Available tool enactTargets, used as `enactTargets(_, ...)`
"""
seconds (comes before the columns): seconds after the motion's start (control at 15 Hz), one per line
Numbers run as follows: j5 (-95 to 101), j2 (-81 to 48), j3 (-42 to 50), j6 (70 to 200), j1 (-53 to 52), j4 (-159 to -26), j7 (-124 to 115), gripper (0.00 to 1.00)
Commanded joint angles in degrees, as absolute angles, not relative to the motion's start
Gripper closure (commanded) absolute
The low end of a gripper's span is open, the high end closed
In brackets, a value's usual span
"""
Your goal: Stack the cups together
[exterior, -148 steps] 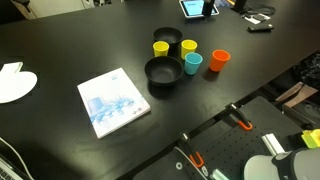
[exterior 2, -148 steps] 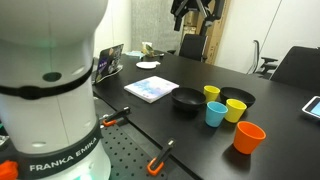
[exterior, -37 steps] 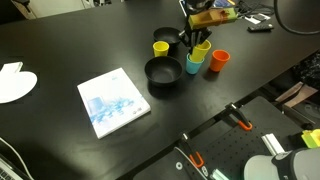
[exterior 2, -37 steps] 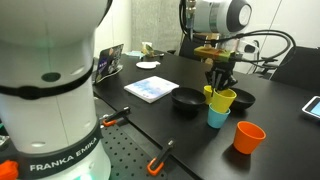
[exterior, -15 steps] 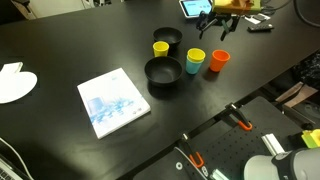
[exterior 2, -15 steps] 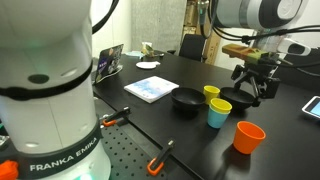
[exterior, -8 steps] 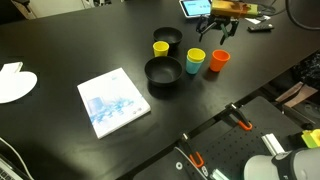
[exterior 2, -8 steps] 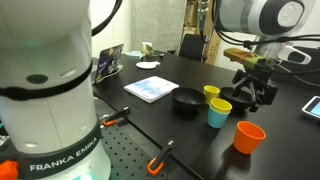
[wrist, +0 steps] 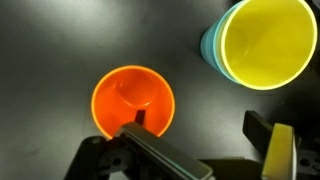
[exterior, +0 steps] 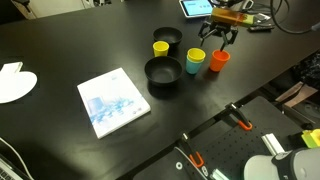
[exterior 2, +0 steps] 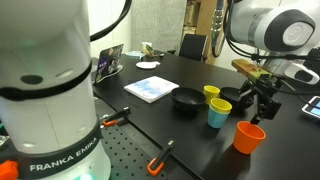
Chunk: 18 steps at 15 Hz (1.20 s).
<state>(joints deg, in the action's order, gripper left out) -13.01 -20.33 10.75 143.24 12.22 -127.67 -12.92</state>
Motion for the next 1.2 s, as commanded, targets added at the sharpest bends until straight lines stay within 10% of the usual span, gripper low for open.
enactTargets(0.0,-14.70,-22.83,10.57,143.33,13.35,-125.12,-12.00,0.00)
enactTargets(0.47,-16.18,-25.95,10.37,143.50,15.10,-124.13,-11.80,0.00)
enactTargets(0.53,-16.22,-26.33,10.38,143.37,15.20,-123.90,-11.82,0.25)
enactTargets(1.13,-16.38,-28.19,10.64,142.41,15.58,-122.34,-12.52,0.87)
